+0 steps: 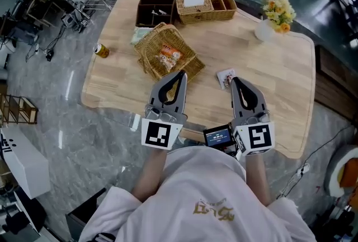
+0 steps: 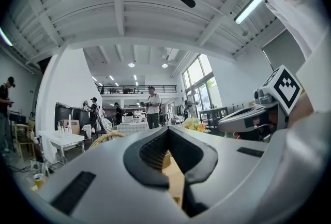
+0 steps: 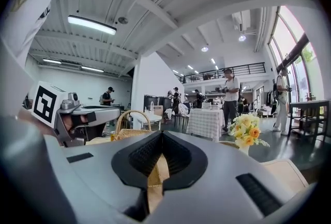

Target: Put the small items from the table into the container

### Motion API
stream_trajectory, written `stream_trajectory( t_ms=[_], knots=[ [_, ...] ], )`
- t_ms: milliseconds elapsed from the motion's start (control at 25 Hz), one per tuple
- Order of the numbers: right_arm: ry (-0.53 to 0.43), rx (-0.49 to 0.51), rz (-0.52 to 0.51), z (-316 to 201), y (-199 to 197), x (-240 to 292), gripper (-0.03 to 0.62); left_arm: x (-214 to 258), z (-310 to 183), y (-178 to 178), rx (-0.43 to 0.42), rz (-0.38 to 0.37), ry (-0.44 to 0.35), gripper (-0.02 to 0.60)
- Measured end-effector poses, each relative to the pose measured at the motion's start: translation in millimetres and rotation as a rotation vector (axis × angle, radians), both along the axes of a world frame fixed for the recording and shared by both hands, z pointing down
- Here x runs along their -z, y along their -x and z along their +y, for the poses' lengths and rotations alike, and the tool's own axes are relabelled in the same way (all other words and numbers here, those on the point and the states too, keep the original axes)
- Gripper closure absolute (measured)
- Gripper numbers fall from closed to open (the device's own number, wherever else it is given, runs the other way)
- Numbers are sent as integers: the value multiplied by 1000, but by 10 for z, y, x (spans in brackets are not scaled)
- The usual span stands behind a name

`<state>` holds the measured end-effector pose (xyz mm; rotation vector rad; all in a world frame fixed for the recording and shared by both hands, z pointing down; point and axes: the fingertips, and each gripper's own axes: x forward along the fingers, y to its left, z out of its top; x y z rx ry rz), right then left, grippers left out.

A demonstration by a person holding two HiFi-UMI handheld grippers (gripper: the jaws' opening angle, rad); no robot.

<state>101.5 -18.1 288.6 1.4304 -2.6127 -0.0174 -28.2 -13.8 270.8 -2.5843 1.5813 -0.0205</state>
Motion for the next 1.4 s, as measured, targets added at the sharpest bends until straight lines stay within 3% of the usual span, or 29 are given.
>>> stream_trajectory(
  t_ms=[520, 920, 1120, 1400],
  knots=[
    [-4, -46, -32, -53, -337, -1, 574, 13, -39, -208, -24, -23, -11, 588],
    [83, -117, -101, -99, -647, -205, 574, -137, -98, -279, -25, -12, 27, 588],
    [134, -140, -19, -128, -769, -460, 574, -307, -165, -391, -46, -23, 66, 588],
    [221, -143, 5, -180, -856, -834, 574, -647, -243, -566, -75, -33, 136, 588]
  ],
)
